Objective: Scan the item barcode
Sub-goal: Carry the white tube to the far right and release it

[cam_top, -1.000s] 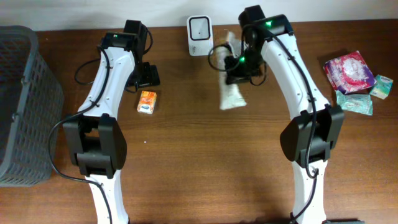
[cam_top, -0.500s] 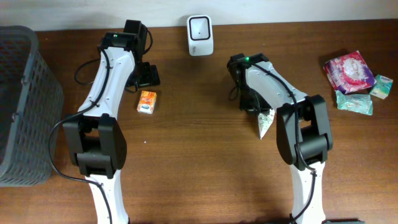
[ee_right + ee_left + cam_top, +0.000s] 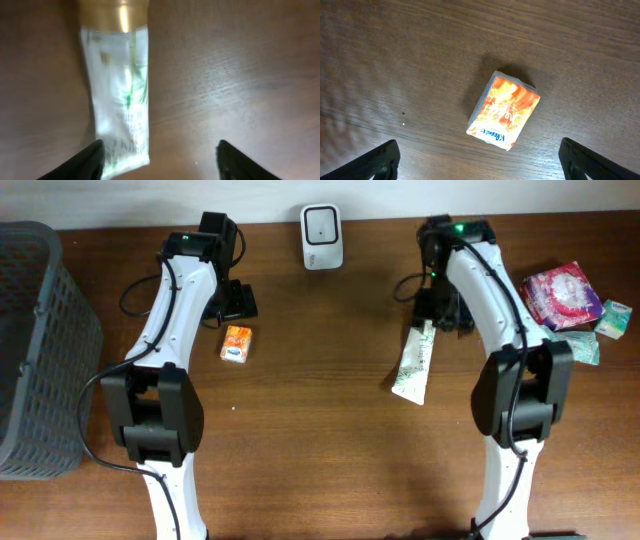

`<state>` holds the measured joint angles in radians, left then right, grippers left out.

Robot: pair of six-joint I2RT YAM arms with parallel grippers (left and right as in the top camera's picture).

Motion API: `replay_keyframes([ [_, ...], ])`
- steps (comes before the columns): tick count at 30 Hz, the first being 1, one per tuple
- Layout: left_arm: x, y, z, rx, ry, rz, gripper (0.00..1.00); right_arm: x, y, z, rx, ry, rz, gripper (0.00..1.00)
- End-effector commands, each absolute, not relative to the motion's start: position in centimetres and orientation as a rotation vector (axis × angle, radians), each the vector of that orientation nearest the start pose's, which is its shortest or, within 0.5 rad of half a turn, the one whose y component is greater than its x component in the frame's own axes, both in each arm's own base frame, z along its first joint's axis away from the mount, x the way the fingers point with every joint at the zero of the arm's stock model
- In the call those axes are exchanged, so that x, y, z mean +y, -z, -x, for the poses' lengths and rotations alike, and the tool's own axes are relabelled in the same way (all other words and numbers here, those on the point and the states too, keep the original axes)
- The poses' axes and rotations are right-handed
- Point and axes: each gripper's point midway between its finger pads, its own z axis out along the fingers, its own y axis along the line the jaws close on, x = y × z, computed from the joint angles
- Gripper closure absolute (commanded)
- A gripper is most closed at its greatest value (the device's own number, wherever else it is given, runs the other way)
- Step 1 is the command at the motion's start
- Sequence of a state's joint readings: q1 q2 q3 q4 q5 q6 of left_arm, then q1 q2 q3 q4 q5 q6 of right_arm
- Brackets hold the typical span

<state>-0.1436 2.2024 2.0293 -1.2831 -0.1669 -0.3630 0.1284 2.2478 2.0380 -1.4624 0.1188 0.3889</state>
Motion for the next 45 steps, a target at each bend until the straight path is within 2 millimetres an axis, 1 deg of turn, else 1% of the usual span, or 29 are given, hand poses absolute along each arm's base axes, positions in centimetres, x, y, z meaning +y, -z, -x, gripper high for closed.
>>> replay_keyframes([
  [1,-3.7,-10.7,-45.7,2.946,-0.206,0.335,0.01,5.0,-5.1,-40.3,3.250,0.049,-0.274,0.37],
  [2,-3.7,-10.7,-45.7,2.946,-0.206,0.335,0.01,6.6,-3.6,-40.5,3.244,-0.066,-0.159,0.33],
  [4,-3.7,-10.7,-45.7,2.946,-0.206,0.335,0.01,6.9,-2.3,-40.8,3.221,-0.061,-0.162,0.38],
  [6,-3.7,-10.7,-45.7,2.946,-0.206,0.335,0.01,7.0,-1.5,-40.9,3.211,-0.076,-0.161,0.64],
  [7,-3.7,-10.7,-45.7,2.946,-0.206,0.335,0.01,7.1,-1.5,-40.8,3.215,-0.075,-0.160,0.88],
  [8,-3.7,-10.7,-45.7,2.946,-0.206,0.335,0.01,7.5,-1.6,-40.7,3.221,-0.102,-0.157,0.96],
  [9,-3.7,-10.7,-45.7,2.946,-0.206,0.335,0.01,7.9,-1.6,-40.6,3.222,-0.132,-0.152,0.96],
  [10,-3.7,-10.7,-45.7,2.946,-0.206,0.335,0.01,9.2,-2.2,-41.0,3.207,-0.216,-0.138,0.96],
  [11,-3.7,-10.7,-45.7,2.946,-0.206,0.335,0.01,9.6,-3.5,-42.3,3.163,-0.228,-0.119,0.96],
  [12,-3.7,-10.7,-45.7,2.946,-0.206,0.335,0.01,10.1,-6.1,-44.6,3.077,-0.253,-0.103,0.96],
  [13,-3.7,-10.7,-45.7,2.946,-0.206,0.335,0.01,10.8,-9.6,-47.4,2.959,-0.280,-0.079,0.96],
  [14,-3.7,-10.7,-45.7,2.946,-0.206,0.335,0.01,11.1,-11.2,-48.5,2.906,-0.292,-0.068,0.96],
  [15,-3.7,-10.7,-45.7,2.946,-0.206,0.335,0.01,12.2,-15.2,-51.5,2.749,-0.324,-0.033,0.96],
  [17,-3.8,-10.7,-45.7,2.947,-0.206,0.334,0.01,14.0,-18.3,-54.7,2.572,-0.363,0.015,0.96],
  [18,-3.7,-10.7,-45.7,2.946,-0.206,0.335,0.01,17.8,-20.1,-56.6,2.434,-0.413,0.098,0.96],
  [19,-3.7,-10.7,-45.7,2.946,-0.206,0.335,0.01,19.1,-20.8,-57.0,2.392,-0.422,0.131,0.96],
  [21,-3.7,-10.7,-45.7,2.946,-0.206,0.335,0.01,23.6,-22.4,-58.3,2.233,-0.404,0.287,0.96],
  [23,-3.7,-10.7,-45.7,2.946,-0.206,0.335,0.01,25.0,-22.0,-59.7,2.174,-0.370,0.282,0.96],
  [25,-3.7,-10.7,-45.7,2.947,-0.206,0.335,0.01,25.2,-19.6,-61.6,2.166,-0.400,0.175,0.96],
  [28,-3.8,-10.7,-45.7,2.946,-0.206,0.334,0.01,25.9,-16.8,-63.3,2.160,-0.498,0.006,0.96],
  [32,-3.7,-10.7,-45.7,2.946,-0.206,0.335,0.01,27.3,-17.2,-62.8,2.173,-0.655,-0.042,0.95],
  [35,-3.7,-10.7,-45.7,2.946,-0.206,0.335,0.01,28.2,-17.8,-61.8,2.224,-0.959,-0.173,0.96],
  [37,-3.7,-10.7,-45.7,2.946,-0.206,0.335,0.01,27.3,-18.6,-61.3,2.255,-1.189,-0.266,0.96],
  [38,-3.7,-10.7,-45.7,2.946,-0.206,0.335,0.01,25.8,-19.5,-61.3,2.246,-1.257,-0.225,0.96],
  [40,-3.7,-10.7,-45.7,2.946,-0.206,0.335,0.01,24.0,-21.2,-61.1,2.230,-1.304,-0.215,0.96],
  [41,-3.7,-10.7,-45.7,2.946,-0.206,0.335,0.01,21.9,-22.6,-60.9,2.228,-1.255,-0.221,0.96],
  [42,-3.6,-10.7,-45.7,2.946,-0.206,0.338,0.01,19.1,-23.7,-60.8,2.235,-1.167,-0.258,0.96],
  [44,-3.7,-10.7,-45.7,2.946,-0.206,0.335,0.01,9.2,-22.8,-59.4,2.324,-0.833,-0.620,0.96],
  [45,-3.7,-10.7,-45.7,2.946,-0.206,0.335,0.01,6.4,-22.4,-58.6,2.344,-0.761,-0.713,0.96],
])
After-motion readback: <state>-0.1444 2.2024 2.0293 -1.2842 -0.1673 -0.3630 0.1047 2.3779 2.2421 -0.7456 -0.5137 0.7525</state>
